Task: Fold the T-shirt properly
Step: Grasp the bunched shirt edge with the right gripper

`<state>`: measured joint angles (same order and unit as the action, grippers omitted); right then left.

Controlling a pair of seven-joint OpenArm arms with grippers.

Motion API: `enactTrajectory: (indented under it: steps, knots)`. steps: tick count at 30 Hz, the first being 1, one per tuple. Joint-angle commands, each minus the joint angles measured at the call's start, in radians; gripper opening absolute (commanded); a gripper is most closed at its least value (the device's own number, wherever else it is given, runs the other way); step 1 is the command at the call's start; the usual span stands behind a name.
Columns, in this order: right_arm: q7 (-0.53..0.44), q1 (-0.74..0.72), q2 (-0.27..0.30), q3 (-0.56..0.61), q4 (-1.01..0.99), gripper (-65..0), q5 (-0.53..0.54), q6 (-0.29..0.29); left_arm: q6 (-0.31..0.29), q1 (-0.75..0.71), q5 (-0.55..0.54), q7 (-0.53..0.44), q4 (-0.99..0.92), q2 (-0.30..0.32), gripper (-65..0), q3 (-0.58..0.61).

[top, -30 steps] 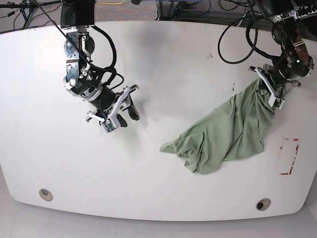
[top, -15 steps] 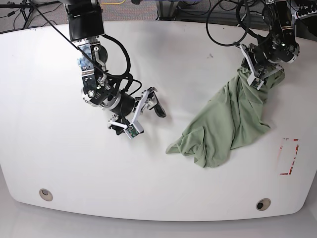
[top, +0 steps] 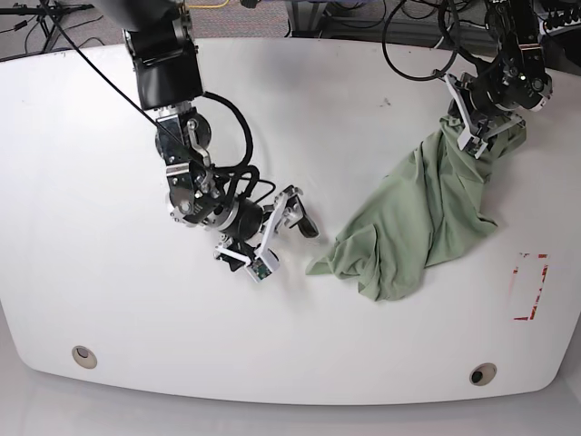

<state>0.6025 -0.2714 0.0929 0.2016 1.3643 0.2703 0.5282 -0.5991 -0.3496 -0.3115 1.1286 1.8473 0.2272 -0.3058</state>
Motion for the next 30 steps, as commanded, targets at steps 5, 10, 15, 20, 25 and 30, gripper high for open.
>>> enactTrajectory:
  steps: [5, 10, 15, 20, 25, 30]
  knots:
    - [-0.065, -0.145, -0.066, 0.000, -0.161, -13.2, 0.017, 0.005, 0.001, 0.004, -0.002, -0.006, 0.019, 0.014, -64.4, -0.006]
    - [-0.109, -0.182, -0.083, 0.000, -0.225, -13.2, 0.017, 0.005, 0.001, 0.004, -0.001, -0.006, 0.019, 0.014, -64.4, -0.006]
    - [-0.117, -0.193, -0.118, 0.043, -0.262, -13.2, 0.017, 0.007, 0.001, 0.004, 0.001, -0.006, 0.019, 0.014, -64.4, -0.006]
    - [-0.148, -0.193, -0.138, 0.069, -0.296, -13.2, 0.017, 0.005, 0.001, 0.004, -0.001, -0.006, 0.019, 0.014, -64.4, -0.006]
    - [-0.203, -0.190, -0.150, 0.071, -0.359, -13.2, 0.016, 0.005, 0.001, 0.004, -0.002, -0.006, 0.019, 0.014, -64.4, -0.006]
    - [-0.267, -0.193, -0.150, 0.071, -0.423, -13.3, 0.016, 0.005, 0.001, 0.004, -0.002, -0.006, 0.019, 0.014, -64.4, -0.006]
